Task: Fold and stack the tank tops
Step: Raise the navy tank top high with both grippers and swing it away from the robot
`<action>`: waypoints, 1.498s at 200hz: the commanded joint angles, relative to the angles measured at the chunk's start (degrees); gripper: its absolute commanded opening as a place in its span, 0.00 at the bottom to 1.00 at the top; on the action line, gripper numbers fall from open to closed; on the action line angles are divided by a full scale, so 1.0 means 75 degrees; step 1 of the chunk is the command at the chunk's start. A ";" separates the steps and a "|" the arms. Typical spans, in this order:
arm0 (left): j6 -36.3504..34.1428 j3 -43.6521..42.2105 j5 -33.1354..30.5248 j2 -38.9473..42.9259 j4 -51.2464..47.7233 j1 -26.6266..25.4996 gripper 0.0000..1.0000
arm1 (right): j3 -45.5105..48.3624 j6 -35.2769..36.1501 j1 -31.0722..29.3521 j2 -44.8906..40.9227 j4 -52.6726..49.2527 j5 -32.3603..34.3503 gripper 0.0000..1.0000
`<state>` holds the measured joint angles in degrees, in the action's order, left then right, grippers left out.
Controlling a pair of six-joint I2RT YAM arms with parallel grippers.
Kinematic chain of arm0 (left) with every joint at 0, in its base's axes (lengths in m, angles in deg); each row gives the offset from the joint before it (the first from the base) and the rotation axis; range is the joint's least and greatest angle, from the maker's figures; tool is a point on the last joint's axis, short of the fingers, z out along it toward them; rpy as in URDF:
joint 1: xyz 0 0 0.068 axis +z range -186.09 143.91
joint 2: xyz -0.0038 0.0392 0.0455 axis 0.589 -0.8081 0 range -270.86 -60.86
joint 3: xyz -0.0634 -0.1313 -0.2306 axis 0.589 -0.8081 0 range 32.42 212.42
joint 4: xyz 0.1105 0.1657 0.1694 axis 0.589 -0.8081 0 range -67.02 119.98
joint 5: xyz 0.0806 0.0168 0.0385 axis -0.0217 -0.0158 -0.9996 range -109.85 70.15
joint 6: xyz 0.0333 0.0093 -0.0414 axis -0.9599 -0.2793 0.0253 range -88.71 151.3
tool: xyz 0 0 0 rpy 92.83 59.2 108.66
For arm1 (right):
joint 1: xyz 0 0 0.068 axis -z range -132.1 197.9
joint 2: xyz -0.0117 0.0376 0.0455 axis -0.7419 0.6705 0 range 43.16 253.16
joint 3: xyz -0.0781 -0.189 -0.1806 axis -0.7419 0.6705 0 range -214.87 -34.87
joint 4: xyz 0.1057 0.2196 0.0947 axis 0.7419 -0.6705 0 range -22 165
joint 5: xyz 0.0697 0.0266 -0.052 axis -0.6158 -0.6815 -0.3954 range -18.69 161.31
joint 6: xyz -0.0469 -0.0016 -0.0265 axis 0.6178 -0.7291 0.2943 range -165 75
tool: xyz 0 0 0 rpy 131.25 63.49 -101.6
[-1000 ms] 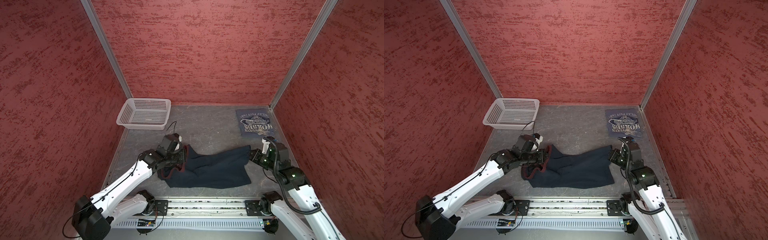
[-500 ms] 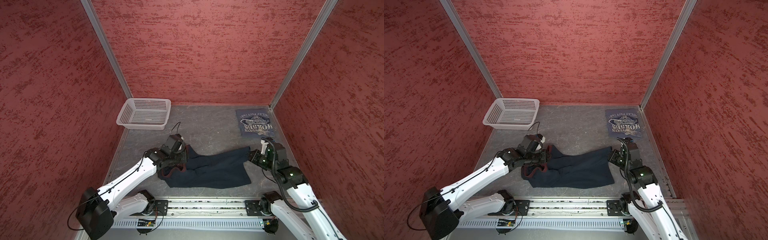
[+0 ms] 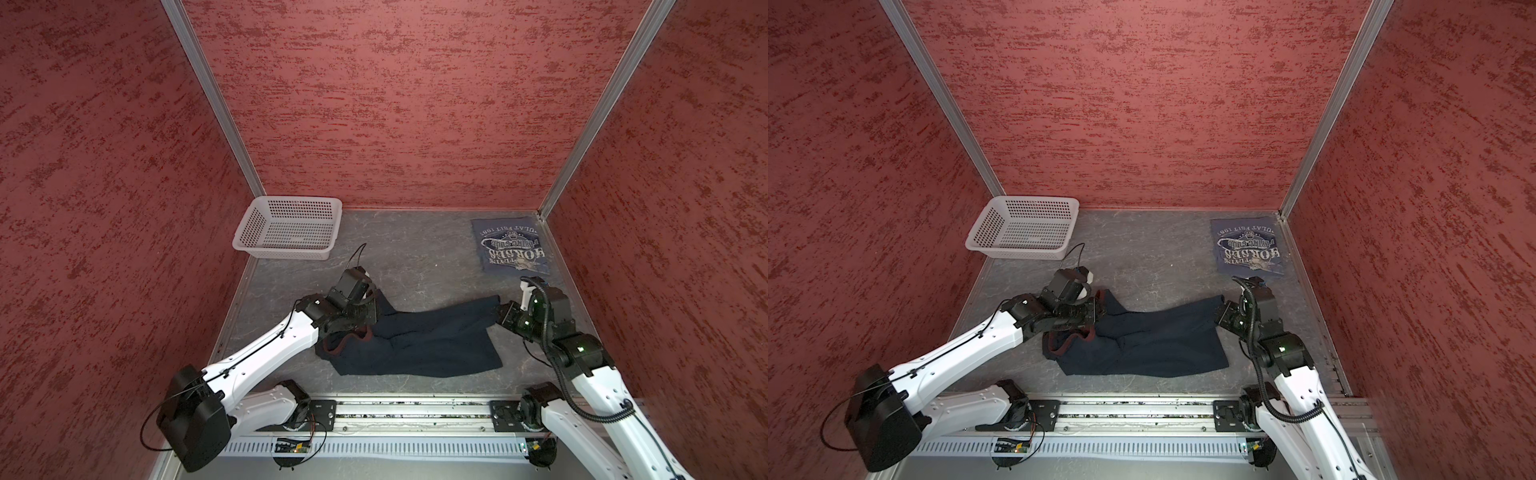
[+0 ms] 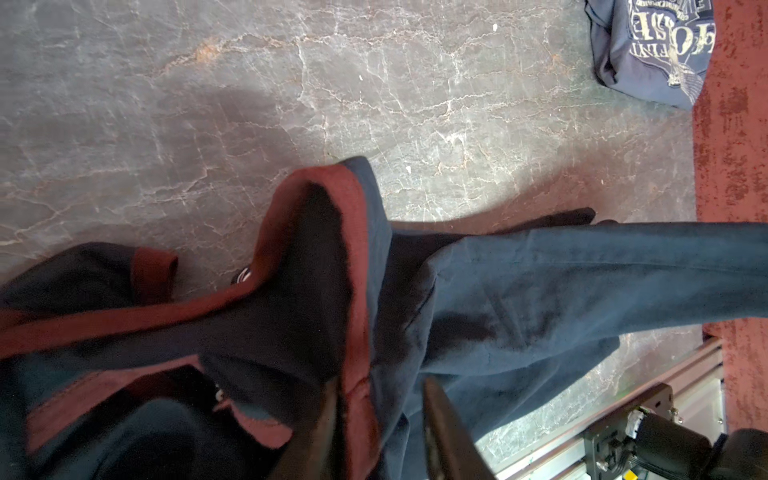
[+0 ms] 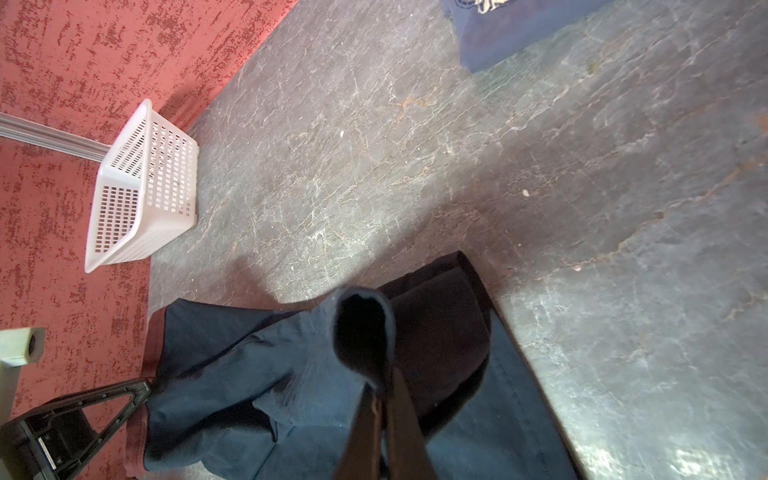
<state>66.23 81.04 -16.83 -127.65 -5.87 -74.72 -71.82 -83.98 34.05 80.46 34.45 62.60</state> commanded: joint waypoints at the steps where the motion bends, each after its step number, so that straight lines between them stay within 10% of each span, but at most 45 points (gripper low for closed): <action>1: -0.0110 0.0311 -0.0164 -0.0200 0.0325 -0.0079 0.43 | 0.0109 0.0044 -0.0043 -0.0040 0.0061 0.0131 0.00; 48: -0.0170 0.0442 -0.0088 -0.0752 0.0457 -0.0134 0.36 | 0.0114 0.0064 -0.0049 -0.0051 0.0063 0.0130 0.00; 100: -0.0002 0.0455 -0.0860 -0.0323 0.0004 -0.0098 0.00 | -0.0422 0.0086 -0.0044 -0.0160 -0.0358 0.0353 0.00; 184: -0.0419 0.2133 -0.1775 0.4404 -0.1385 0.0480 0.00 | -0.3787 0.1094 -0.0045 -0.0934 -0.1347 0.0803 0.00; 252: -0.0785 0.4299 -0.0530 0.4641 -0.1919 0.0476 0.00 | -0.6498 0.1382 -0.0048 -0.0783 -0.1055 -0.0585 0.00; 299: -0.1081 0.4529 -0.1433 0.3478 -0.2102 0.0476 0.00 | -0.6502 0.1459 -0.0048 0.0027 -0.1176 0.1089 0.00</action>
<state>60.75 115.22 -21.94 -95.12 -20.21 -71.46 -122.76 -74.12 33.79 75.61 25.99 60.68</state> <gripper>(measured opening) 0.054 0.050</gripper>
